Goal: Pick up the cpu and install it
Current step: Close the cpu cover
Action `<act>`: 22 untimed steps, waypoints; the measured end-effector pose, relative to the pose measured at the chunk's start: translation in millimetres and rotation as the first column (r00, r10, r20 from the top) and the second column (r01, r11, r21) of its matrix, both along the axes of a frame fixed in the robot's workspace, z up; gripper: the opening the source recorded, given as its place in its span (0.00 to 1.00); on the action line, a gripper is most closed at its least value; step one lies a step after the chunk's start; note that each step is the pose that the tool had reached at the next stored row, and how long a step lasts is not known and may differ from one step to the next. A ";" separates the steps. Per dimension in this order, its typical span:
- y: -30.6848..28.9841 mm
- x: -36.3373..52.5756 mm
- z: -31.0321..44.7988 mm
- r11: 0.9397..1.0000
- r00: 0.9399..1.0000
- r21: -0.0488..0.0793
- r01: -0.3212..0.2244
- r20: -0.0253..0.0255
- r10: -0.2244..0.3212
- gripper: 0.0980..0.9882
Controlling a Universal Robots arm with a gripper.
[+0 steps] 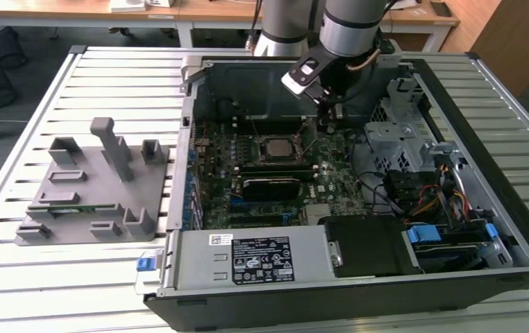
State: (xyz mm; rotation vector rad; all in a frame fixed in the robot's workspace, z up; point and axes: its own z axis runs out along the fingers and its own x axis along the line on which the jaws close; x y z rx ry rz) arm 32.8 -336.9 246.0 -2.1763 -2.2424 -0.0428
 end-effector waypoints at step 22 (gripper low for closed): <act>0.6 -56.6 -3.9 1.000 1.000 0.003 0.000 -0.002 0.000 0.01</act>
